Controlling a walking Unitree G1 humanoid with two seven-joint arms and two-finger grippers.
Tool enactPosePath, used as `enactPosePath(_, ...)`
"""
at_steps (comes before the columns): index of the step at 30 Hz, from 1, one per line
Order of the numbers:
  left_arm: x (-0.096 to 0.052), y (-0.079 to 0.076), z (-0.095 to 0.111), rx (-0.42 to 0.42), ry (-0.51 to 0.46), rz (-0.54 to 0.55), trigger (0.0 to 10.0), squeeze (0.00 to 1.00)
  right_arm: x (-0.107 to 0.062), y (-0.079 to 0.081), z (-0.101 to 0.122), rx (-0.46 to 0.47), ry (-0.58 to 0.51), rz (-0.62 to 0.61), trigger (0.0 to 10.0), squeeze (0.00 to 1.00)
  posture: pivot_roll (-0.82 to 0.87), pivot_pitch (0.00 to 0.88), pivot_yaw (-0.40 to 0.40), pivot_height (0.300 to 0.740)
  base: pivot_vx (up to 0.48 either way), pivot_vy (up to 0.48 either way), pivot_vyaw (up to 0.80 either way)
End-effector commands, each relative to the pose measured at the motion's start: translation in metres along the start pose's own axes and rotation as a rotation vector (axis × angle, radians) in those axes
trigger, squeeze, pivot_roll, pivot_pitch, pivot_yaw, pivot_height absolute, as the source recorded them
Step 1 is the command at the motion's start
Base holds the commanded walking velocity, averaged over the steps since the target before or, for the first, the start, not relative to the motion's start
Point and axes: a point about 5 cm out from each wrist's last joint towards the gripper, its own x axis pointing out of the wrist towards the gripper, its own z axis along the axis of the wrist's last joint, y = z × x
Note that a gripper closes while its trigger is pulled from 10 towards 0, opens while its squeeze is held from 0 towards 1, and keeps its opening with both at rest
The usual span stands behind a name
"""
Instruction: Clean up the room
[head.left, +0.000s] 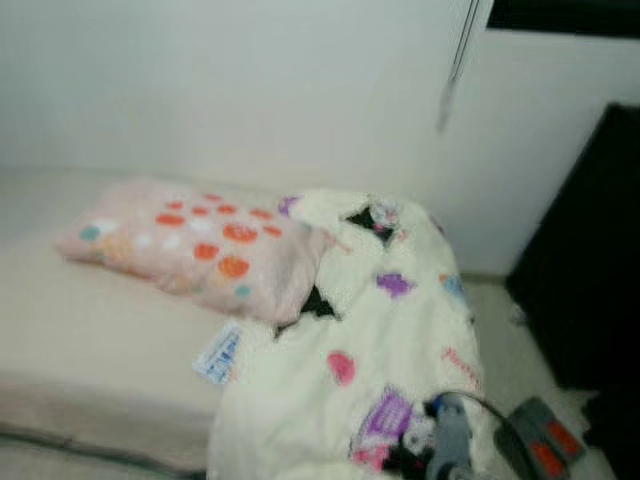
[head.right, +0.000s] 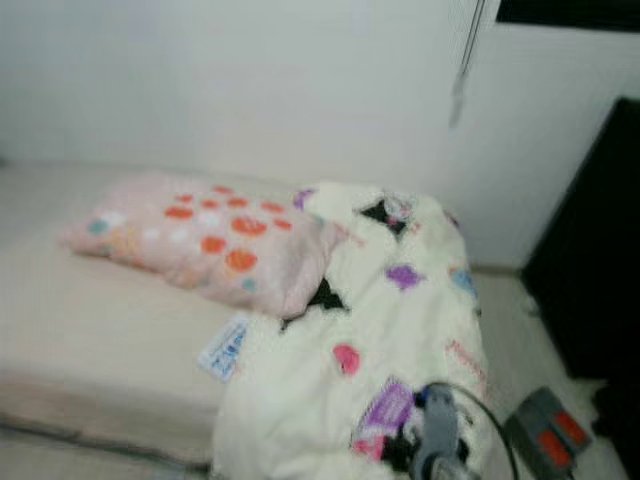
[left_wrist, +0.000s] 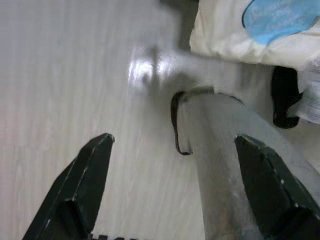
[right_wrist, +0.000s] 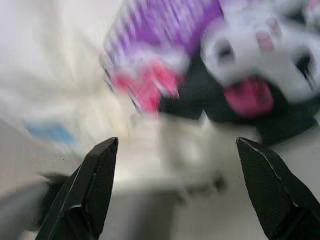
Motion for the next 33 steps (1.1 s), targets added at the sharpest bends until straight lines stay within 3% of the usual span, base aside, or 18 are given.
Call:
enactPosePath(1,0.0,-0.001,-0.001,0.015,0.004,-0.004,10.0,0.0,-0.001,-0.003,-0.001,0.015,0.003,-0.022,10.0,0.0,-0.08,0.0,-0.009,0.717,0.0,0.0,0.0)
enactPosePath(7,0.0,0.001,0.001,0.029,0.004,0.0,10.0,0.0,-0.002,-0.007,-0.013,0.03,0.035,-0.048,10.0,0.0,-0.08,0.0,-0.006,0.74,0.0,0.0,0.0)
enactPosePath(16,0.0,0.0,0.002,0.041,0.002,0.002,10.0,0.0,-0.006,-0.014,-0.024,0.058,0.035,-0.091,10.0,0.0,-0.08,0.0,0.0,0.74,0.0,0.0,0.0)
enactPosePath(33,0.001,-0.001,0.003,0.082,0.004,0.01,10.0,0.0,-0.012,-0.017,-0.054,-0.015,0.129,-0.149,10.0,0.0,-0.08,0.0,-0.003,0.74,0.0,0.0,0.78)
